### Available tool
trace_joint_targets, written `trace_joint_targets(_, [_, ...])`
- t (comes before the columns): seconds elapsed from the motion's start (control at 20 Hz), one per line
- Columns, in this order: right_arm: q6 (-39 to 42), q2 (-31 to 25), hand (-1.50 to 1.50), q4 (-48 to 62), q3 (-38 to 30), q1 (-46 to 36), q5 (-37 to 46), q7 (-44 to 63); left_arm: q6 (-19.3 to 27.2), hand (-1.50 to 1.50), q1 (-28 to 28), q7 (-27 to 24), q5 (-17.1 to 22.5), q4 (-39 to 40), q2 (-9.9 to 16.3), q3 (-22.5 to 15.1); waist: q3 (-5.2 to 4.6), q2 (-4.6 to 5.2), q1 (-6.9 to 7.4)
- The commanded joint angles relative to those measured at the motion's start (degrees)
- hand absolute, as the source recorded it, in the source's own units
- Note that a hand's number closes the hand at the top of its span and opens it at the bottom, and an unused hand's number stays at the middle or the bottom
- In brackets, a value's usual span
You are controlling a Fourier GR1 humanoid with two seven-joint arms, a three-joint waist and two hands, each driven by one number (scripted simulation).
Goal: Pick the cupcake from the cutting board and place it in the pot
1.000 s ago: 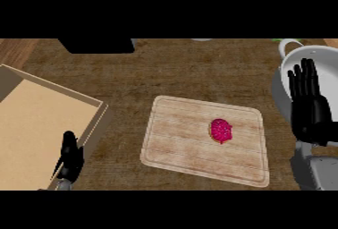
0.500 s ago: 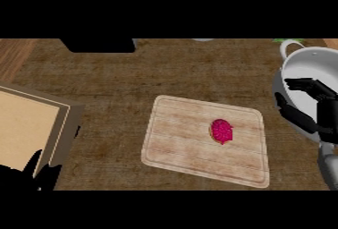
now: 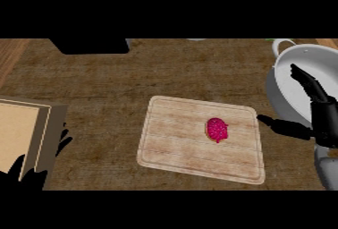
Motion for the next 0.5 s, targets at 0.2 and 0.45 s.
trace_joint_targets(0.2, [12.57, -9.04, -1.50, -4.85, 8.94, -0.66, 4.29, 15.04, 2.52, 0.00, -10.46, -0.86, -1.38, -3.28, 2.27, 4.75, -0.91, 0.02, -1.61])
trace_joint_targets(0.45, [20.96, -12.64, -1.50, -8.57, 15.81, -5.86, 7.10, 27.82, 3.97, 0.00, -10.18, -0.72, -3.30, -3.17, 2.11, 2.49, -1.05, 0.18, -1.78])
